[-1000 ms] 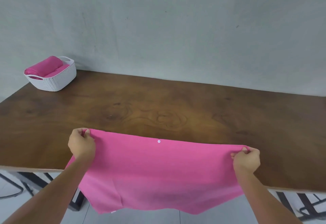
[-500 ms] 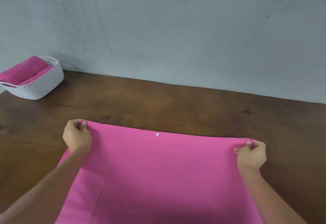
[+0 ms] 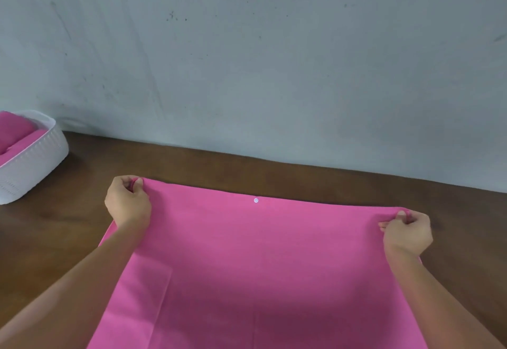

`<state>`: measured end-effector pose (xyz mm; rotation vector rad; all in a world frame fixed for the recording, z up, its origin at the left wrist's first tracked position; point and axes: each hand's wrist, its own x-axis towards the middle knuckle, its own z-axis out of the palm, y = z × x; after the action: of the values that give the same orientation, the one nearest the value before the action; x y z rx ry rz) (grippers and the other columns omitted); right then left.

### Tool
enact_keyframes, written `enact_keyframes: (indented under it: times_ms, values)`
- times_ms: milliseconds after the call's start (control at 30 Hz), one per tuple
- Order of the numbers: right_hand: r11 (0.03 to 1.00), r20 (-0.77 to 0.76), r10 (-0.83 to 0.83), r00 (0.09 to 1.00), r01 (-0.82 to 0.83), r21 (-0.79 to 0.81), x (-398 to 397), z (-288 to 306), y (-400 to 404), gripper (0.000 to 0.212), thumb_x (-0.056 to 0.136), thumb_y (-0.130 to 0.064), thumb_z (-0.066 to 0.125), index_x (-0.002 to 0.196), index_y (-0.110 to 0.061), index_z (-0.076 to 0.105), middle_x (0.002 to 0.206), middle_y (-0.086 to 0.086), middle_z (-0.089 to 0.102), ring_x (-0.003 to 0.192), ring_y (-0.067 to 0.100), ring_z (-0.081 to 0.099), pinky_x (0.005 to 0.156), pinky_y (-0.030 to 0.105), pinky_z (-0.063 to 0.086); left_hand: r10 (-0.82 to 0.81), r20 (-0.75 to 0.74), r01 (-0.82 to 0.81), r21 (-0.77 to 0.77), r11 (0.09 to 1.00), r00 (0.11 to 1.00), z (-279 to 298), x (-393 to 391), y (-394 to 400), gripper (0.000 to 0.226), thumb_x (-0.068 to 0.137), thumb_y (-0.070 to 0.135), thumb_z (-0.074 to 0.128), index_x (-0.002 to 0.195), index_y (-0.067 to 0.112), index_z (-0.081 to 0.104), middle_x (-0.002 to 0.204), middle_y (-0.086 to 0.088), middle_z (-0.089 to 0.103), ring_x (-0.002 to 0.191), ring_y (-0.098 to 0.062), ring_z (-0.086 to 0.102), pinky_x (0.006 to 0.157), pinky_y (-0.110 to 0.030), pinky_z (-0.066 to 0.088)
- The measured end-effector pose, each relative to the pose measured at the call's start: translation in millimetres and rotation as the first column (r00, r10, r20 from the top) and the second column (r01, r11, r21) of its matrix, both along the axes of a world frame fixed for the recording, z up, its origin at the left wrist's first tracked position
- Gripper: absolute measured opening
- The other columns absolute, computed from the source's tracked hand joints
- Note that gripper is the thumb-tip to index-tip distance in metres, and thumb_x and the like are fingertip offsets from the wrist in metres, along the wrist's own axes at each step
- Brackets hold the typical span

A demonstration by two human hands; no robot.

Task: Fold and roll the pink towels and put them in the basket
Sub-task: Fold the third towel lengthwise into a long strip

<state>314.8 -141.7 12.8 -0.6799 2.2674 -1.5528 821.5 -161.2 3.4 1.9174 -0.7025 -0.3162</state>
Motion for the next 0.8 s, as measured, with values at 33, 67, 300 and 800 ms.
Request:
enact_keyframes:
  times_ms: [33, 67, 300, 800]
  values:
    - [1.0, -0.002, -0.004, 1.0, 0.004, 0.001, 0, -1, -11, 0.013, 0.105, -0.016, 0.045, 0.113, -0.01, 0.053, 0.064, 0.004, 0.062, 0.045, 0.003, 0.06, 0.055, 0.024, 0.044, -0.007, 0.001, 0.007, -0.001, 1.0, 1.0, -1, 1, -13, 0.009, 0.099, 0.017, 0.056, 0.104, 0.014, 0.063, 0.096, -0.007, 0.066, 0.091, -0.029, 0.064, 0.083, -0.035, 0.046]
    - [1.0, -0.005, -0.01, 1.0, 0.01, 0.0, 0, -2, -21, 0.013, 0.105, -0.016, 0.045, 0.113, -0.01, 0.053, 0.065, 0.005, 0.063, 0.049, 0.006, 0.061, 0.055, 0.024, 0.043, -0.014, 0.001, 0.014, -0.001, 1.0, 1.0, -2, 3, -25, 0.008, 0.099, 0.017, 0.056, 0.103, 0.015, 0.063, 0.096, -0.007, 0.067, 0.091, -0.03, 0.065, 0.082, -0.035, 0.047]
    - [1.0, -0.005, -0.03, 1.0, 0.03, -0.006, -2, -6, -81, 0.016, 0.104, -0.015, 0.047, 0.115, -0.008, 0.056, 0.065, 0.003, 0.063, 0.056, 0.011, 0.062, 0.065, 0.028, 0.049, -0.058, 0.011, 0.058, -0.021, 0.998, 0.998, -5, 5, -99, 0.005, 0.097, 0.016, 0.058, 0.096, 0.017, 0.062, 0.092, -0.01, 0.068, 0.088, -0.03, 0.065, 0.08, -0.034, 0.045]
    - [0.996, 0.014, -0.004, 1.0, 0.005, -0.088, -9, -14, -139, 0.018, 0.1, -0.009, 0.054, 0.118, -0.007, 0.055, 0.094, 0.005, 0.065, 0.045, -0.001, 0.063, 0.044, 0.007, 0.045, -0.045, 0.068, 0.045, 0.007, 0.999, 0.997, 1, 0, -144, 0.015, 0.098, 0.011, 0.056, 0.107, 0.001, 0.064, 0.104, -0.016, 0.065, 0.101, -0.035, 0.059, 0.086, -0.037, 0.041]
